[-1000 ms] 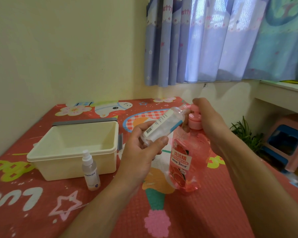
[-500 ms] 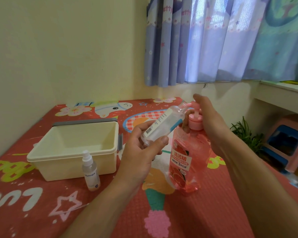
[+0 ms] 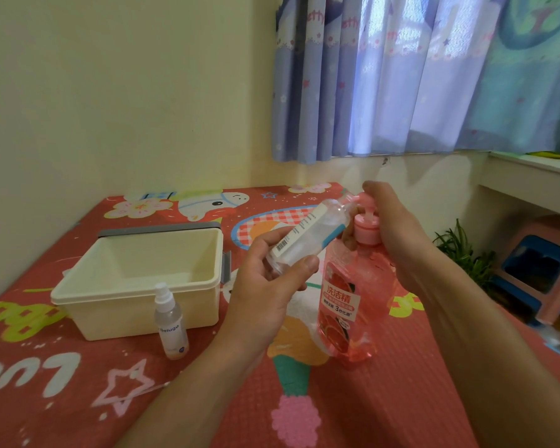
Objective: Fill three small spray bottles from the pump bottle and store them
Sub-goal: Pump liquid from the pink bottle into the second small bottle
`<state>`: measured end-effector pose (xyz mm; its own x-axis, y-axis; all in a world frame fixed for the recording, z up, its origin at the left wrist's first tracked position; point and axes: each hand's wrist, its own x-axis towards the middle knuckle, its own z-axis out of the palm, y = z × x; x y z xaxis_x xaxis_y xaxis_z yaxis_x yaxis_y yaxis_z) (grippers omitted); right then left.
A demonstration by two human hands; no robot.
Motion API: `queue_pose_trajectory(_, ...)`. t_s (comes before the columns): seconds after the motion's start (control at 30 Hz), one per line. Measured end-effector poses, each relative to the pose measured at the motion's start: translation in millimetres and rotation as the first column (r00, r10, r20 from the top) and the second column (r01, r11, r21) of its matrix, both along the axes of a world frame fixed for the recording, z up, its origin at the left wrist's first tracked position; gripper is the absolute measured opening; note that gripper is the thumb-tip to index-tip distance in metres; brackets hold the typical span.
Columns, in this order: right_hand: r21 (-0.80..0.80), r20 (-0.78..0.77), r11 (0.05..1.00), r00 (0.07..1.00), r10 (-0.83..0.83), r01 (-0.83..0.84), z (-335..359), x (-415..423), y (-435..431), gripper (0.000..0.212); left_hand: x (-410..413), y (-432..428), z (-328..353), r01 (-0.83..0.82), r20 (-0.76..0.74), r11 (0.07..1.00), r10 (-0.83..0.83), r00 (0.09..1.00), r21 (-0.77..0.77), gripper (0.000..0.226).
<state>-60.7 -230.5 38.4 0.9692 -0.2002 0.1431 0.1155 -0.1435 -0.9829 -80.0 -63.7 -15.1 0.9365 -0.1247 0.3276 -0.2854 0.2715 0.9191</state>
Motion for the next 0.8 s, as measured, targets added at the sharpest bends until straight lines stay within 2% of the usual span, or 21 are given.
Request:
queue_pose_trajectory(0.13, -0.041, 0.006, 0.999, 1.000, -0.021, 0.021, 1.1, -1.3, 1.3, 0.056, 1.1, 2.6, -0.5, 0.007, -0.018, 1.000, -0.007, 1.000, 0.003, 0.035)
queue_pose_trajectory(0.33, 0.016, 0.005, 1.000, 1.000, 0.001, -0.001, -0.8, -0.6, 0.1, 0.061, 0.7, 0.4, 1.2, 0.011, -0.004, 1.000, -0.011, 1.000, 0.001, 0.036)
queue_pose_trajectory(0.47, 0.004, 0.004, 0.999, 0.999, -0.038, 0.038, 1.2, -1.1, 1.0, 0.050, 1.9, 1.6, -0.6, 0.006, -0.006, 1.000, -0.006, 1.000, 0.002, 0.036)
queue_pose_trajectory(0.67, 0.006, 0.009, 1.000, 1.000, -0.002, 0.002, 0.6, -2.1, 1.0, 0.062, 1.6, 1.7, -1.6, 0.011, -0.011, 1.000, -0.011, 1.000, -0.007, 0.037)
queue_pose_trajectory(0.8, -0.007, 0.006, 1.000, 1.000, -0.019, 0.019, 0.8, -0.1, 0.4, 0.055, 1.7, 0.6, -2.3, 0.011, -0.012, 1.000, -0.011, 1.000, -0.016, 0.036)
